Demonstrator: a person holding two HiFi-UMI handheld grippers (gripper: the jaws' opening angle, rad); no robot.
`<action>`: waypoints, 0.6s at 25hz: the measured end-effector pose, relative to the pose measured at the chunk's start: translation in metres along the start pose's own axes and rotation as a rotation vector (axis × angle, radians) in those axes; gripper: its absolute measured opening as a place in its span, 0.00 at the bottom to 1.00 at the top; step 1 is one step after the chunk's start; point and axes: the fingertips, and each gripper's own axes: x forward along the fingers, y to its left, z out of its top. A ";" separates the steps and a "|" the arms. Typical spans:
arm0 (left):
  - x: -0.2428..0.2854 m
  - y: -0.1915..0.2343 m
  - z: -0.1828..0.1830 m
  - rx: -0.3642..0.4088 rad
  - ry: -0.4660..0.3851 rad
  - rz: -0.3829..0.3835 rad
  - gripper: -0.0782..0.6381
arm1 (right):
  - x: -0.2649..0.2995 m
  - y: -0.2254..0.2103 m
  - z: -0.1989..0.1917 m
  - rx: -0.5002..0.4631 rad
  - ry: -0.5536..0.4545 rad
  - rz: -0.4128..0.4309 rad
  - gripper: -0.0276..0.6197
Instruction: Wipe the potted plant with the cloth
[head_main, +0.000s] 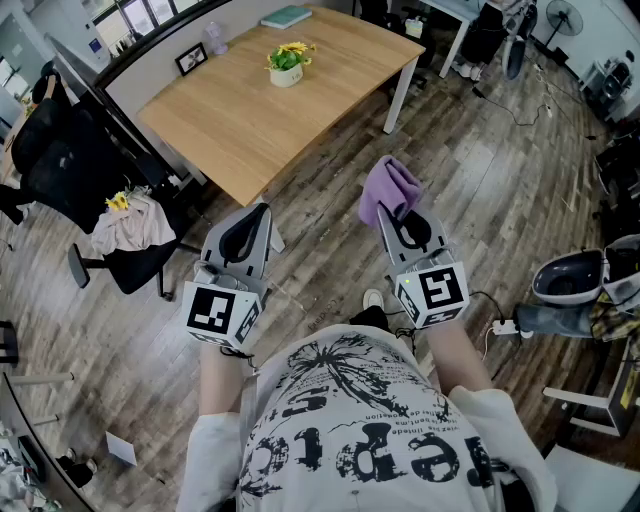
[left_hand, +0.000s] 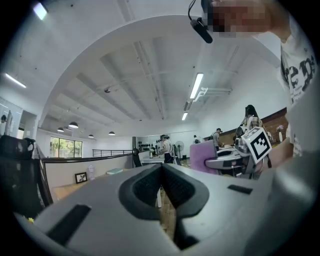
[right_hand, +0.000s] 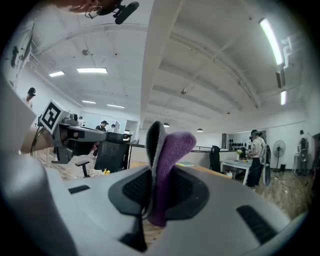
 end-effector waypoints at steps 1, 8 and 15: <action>-0.001 0.001 -0.001 -0.004 0.000 0.001 0.11 | 0.000 0.002 0.000 0.001 0.000 0.001 0.14; -0.009 0.010 -0.001 -0.013 -0.003 -0.002 0.11 | 0.004 0.015 -0.002 0.010 0.004 0.008 0.14; -0.016 0.015 -0.006 -0.026 -0.003 -0.001 0.11 | 0.008 0.019 -0.007 0.043 0.014 -0.015 0.14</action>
